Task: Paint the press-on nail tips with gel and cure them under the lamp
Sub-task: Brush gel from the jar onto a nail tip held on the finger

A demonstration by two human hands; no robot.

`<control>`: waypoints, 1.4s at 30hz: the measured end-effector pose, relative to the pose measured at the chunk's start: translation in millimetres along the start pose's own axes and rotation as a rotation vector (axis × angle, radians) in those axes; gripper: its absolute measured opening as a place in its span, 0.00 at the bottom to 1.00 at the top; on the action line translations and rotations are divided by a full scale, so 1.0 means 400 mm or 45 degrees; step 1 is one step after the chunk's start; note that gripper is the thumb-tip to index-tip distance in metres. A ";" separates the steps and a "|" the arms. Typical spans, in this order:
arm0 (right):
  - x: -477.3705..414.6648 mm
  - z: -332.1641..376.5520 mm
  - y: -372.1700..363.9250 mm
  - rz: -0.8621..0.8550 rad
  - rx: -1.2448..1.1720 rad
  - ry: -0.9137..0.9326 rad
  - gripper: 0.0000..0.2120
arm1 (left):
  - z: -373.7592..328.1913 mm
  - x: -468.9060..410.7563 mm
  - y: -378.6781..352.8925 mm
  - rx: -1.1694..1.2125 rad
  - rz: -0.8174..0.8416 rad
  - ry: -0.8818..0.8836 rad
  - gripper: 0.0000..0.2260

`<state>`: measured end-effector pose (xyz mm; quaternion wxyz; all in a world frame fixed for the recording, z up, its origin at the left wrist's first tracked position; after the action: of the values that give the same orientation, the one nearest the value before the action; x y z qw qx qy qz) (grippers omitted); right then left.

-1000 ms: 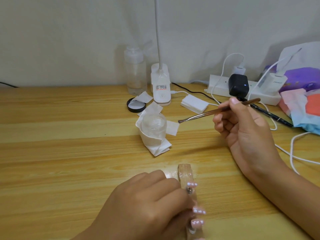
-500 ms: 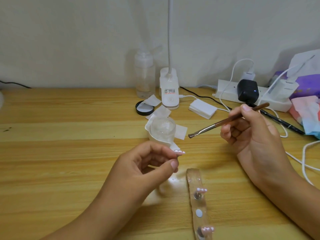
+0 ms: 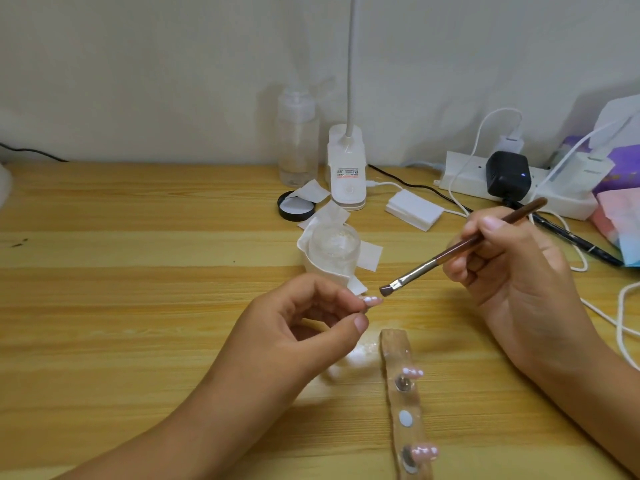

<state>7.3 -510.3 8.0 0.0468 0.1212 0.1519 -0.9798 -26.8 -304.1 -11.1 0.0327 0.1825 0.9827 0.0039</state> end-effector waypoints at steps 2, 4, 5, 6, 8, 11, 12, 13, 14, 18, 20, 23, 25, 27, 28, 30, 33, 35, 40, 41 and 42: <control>-0.001 -0.001 0.000 -0.008 0.000 0.000 0.12 | 0.003 0.002 0.001 -0.010 -0.014 0.010 0.07; -0.001 -0.001 -0.001 -0.003 0.005 -0.001 0.12 | 0.006 0.002 0.002 -0.019 -0.029 0.024 0.08; -0.001 -0.001 -0.002 0.003 0.008 -0.002 0.12 | 0.007 0.001 0.001 -0.020 -0.030 0.029 0.08; -0.001 -0.002 -0.003 0.009 0.013 -0.003 0.13 | 0.007 0.002 0.001 -0.023 -0.027 0.032 0.08; -0.001 -0.002 -0.007 0.028 0.031 -0.006 0.13 | 0.007 0.002 0.000 -0.036 -0.023 0.031 0.09; -0.001 -0.002 -0.011 0.046 0.063 -0.006 0.14 | 0.008 0.002 0.003 -0.052 -0.031 0.024 0.09; -0.001 -0.003 -0.010 0.045 0.072 -0.005 0.14 | 0.008 0.003 0.003 -0.051 -0.033 0.022 0.09; -0.001 -0.003 -0.009 0.040 0.078 -0.004 0.14 | 0.009 0.002 0.003 -0.050 -0.035 0.020 0.09; -0.001 -0.002 -0.007 0.032 0.084 -0.003 0.14 | 0.009 0.002 0.003 -0.050 -0.035 0.019 0.09; -0.002 -0.003 0.003 -0.022 0.097 -0.004 0.14 | 0.008 0.000 0.001 -0.040 -0.020 0.014 0.08; -0.003 -0.003 0.007 -0.058 0.080 -0.010 0.13 | 0.006 0.001 0.001 -0.039 -0.006 0.008 0.07; -0.004 -0.005 0.011 -0.082 0.033 -0.033 0.13 | 0.004 0.001 -0.001 -0.043 0.012 0.000 0.08; -0.002 -0.007 0.009 -0.063 0.028 -0.049 0.13 | 0.005 0.001 -0.002 -0.053 0.017 0.004 0.09; 0.000 -0.009 0.000 -0.020 0.027 -0.064 0.09 | 0.004 0.002 -0.002 -0.068 0.021 0.005 0.08; 0.001 -0.009 -0.004 -0.003 0.028 -0.070 0.08 | 0.002 0.002 -0.002 -0.077 0.026 0.001 0.07; 0.001 -0.009 -0.008 0.012 0.035 -0.070 0.07 | -0.002 0.003 -0.003 -0.094 0.036 -0.019 0.05; 0.002 -0.009 -0.011 0.023 0.052 -0.070 0.07 | -0.005 0.003 -0.004 -0.085 0.031 -0.034 0.03; 0.003 -0.010 -0.014 0.034 0.073 -0.086 0.08 | -0.003 0.003 -0.003 -0.080 0.028 -0.032 0.03; 0.001 -0.012 -0.009 0.006 0.093 -0.114 0.07 | -0.001 0.002 -0.001 -0.079 0.014 -0.027 0.04; 0.001 -0.011 -0.008 0.008 0.096 -0.116 0.07 | -0.002 0.001 0.000 -0.073 0.011 -0.029 0.04; 0.001 -0.010 -0.007 0.010 0.094 -0.115 0.08 | -0.003 0.000 0.001 -0.064 0.009 -0.034 0.04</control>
<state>7.4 -506.5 5.0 0.0530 0.0792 0.1131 -0.9890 -26.9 -303.9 -9.8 0.0504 0.1853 0.9810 0.0262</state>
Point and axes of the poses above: each hand's wrist, its own x-axis away from the middle knuckle, its own y-axis out of the back of the hand, z = x × y, the point moved 5 cm from there along -x, towards the middle knuckle, and after that the axes turned 5 degrees about z, right-handed, at the moved point
